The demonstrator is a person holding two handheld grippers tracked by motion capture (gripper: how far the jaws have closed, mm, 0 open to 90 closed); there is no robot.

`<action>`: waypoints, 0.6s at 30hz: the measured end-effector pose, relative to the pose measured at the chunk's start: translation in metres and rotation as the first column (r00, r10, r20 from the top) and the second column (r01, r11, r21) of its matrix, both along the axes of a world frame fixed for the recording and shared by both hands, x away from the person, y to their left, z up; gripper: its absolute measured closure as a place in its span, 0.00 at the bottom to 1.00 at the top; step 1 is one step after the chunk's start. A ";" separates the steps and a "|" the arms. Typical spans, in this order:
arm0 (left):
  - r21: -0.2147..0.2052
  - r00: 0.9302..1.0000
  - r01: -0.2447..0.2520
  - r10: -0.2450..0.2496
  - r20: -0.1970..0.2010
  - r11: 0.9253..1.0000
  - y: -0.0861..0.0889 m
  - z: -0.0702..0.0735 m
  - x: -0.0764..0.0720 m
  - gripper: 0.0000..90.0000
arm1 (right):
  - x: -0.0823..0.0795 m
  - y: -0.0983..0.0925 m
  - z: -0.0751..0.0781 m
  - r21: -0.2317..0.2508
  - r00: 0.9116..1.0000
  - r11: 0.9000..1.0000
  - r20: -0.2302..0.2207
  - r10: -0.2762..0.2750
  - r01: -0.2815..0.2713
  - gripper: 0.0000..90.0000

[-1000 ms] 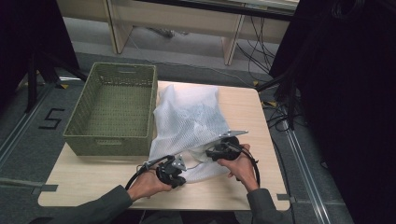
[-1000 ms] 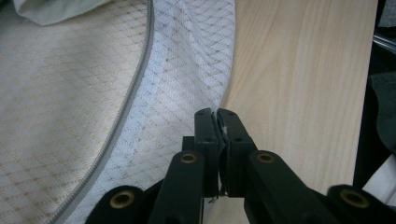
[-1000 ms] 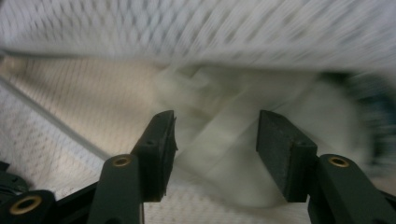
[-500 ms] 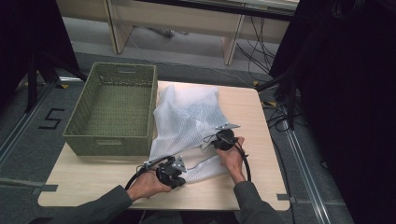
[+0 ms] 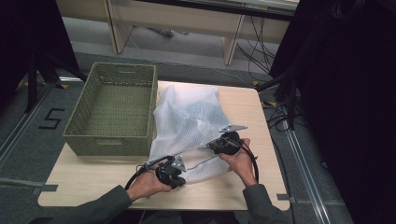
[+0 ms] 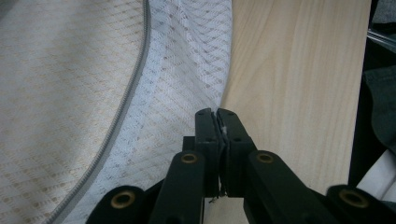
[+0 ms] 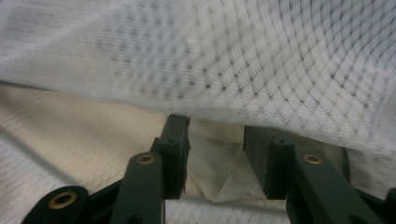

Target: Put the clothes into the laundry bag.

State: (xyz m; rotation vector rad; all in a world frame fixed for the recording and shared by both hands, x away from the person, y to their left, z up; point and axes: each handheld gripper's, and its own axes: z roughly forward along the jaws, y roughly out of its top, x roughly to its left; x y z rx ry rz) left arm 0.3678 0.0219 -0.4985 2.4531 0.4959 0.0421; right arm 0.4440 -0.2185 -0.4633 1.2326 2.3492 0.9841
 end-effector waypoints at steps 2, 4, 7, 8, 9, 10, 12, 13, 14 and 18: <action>-0.007 1.000 -0.004 0.004 -0.002 1.000 -0.001 0.000 -0.001 0.95 | -0.008 -0.002 0.012 -0.015 0.998 0.999 0.046 0.039 -0.039 0.65; -0.008 1.000 -0.006 0.006 -0.002 1.000 -0.001 0.000 -0.001 0.95 | -0.015 -0.005 0.022 -0.015 0.994 1.000 0.107 0.029 -0.028 0.64; -0.008 1.000 -0.007 0.007 -0.002 1.000 -0.001 0.000 -0.001 0.95 | -0.020 -0.007 0.035 -0.038 0.989 0.999 0.148 0.007 -0.002 0.63; -0.008 1.000 -0.007 0.007 -0.002 1.000 -0.001 0.000 -0.001 0.95 | -0.019 -0.008 0.034 -0.066 0.984 0.998 0.181 0.004 0.009 0.61; -0.009 1.000 -0.007 0.007 -0.003 1.000 -0.001 0.000 -0.001 0.95 | -0.017 -0.009 0.033 -0.095 0.983 0.995 0.186 0.004 0.014 0.59; -0.008 1.000 -0.007 0.007 -0.003 1.000 -0.001 0.000 -0.001 0.95 | -0.015 -0.010 0.030 -0.127 0.983 0.992 0.182 0.013 0.011 0.58; -0.008 1.000 -0.007 0.007 -0.002 1.000 -0.001 0.000 -0.001 0.95 | -0.011 -0.012 0.022 -0.159 0.989 0.987 0.148 0.028 -0.005 0.52; -0.009 1.000 -0.007 0.007 -0.003 1.000 -0.001 0.000 -0.001 0.95 | -0.009 -0.012 0.018 -0.179 0.988 0.984 0.149 0.038 -0.011 0.49; -0.009 1.000 -0.006 0.006 -0.003 1.000 0.000 0.000 -0.001 0.95 | -0.006 -0.012 0.014 -0.203 0.987 0.979 0.152 0.045 -0.013 0.47; -0.009 1.000 -0.005 0.005 0.000 1.000 -0.001 0.000 -0.001 0.95 | 0.010 -0.010 0.007 -0.267 0.978 0.964 0.200 0.062 -0.006 0.67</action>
